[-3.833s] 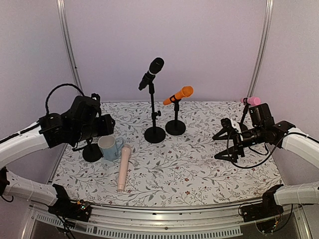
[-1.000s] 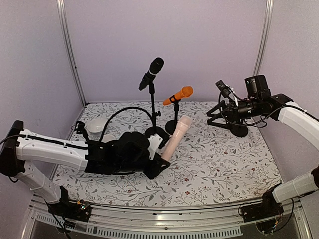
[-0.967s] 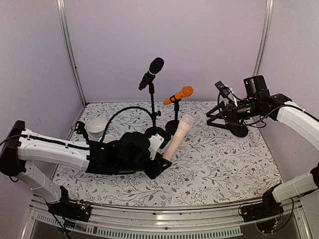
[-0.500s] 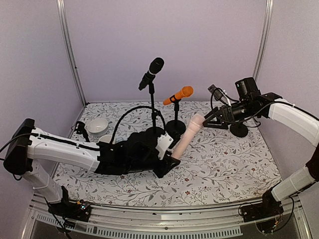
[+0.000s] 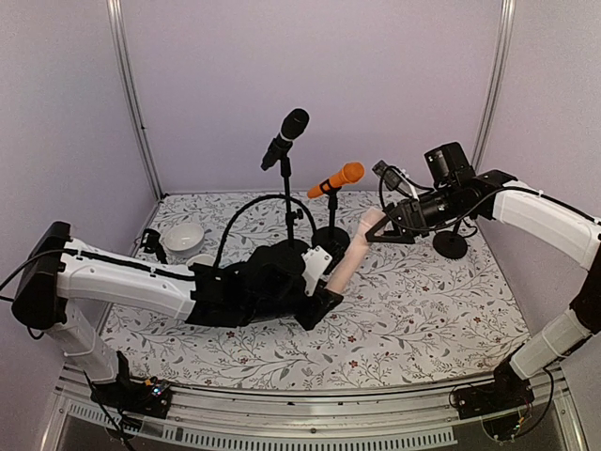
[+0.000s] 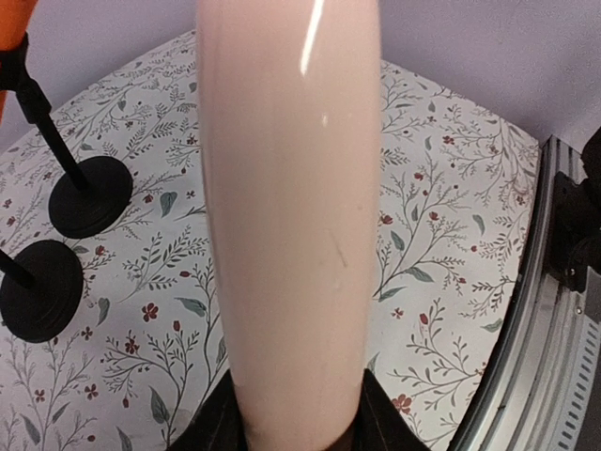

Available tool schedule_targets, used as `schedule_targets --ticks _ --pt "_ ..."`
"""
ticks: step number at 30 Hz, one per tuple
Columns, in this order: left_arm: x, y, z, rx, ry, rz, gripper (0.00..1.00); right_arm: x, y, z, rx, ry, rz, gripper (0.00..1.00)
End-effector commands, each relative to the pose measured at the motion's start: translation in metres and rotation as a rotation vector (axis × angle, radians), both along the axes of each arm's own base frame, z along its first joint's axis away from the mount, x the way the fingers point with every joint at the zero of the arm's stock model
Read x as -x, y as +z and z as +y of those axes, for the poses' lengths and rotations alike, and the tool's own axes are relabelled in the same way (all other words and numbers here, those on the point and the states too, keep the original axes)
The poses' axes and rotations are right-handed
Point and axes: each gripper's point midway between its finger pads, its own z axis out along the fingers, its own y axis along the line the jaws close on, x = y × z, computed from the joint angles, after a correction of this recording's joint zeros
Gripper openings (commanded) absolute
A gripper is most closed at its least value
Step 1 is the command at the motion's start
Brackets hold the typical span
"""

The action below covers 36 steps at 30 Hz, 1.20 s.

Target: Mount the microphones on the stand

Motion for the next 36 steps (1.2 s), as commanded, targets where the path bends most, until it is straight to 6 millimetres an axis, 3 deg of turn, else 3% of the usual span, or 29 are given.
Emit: schedule_targets --ticks 1,12,21,25,28,31,36 --pt "-0.001 0.008 -0.005 0.006 0.020 -0.017 0.16 -0.007 0.003 0.002 0.018 -0.038 -0.028 0.79" --pt "0.000 0.005 -0.013 -0.024 0.009 -0.033 0.16 -0.013 0.007 0.008 0.016 -0.043 -0.043 0.71" --pt "-0.005 0.008 -0.009 -0.021 0.060 -0.033 0.15 -0.016 -0.005 0.013 0.071 -0.067 -0.072 0.55" --pt "-0.007 0.008 -0.009 -0.025 0.067 -0.039 0.15 -0.016 -0.005 0.013 0.072 -0.065 -0.074 0.44" --pt "-0.010 0.003 -0.006 -0.045 0.094 -0.041 0.30 -0.017 -0.004 0.012 0.077 -0.072 -0.092 0.31" --pt "-0.016 -0.009 0.002 -0.092 0.144 -0.040 0.48 -0.019 0.001 0.009 0.080 -0.085 -0.132 0.27" --pt "-0.015 -0.018 0.018 -0.111 0.174 -0.031 0.54 -0.022 0.010 -0.001 0.094 -0.119 -0.229 0.23"
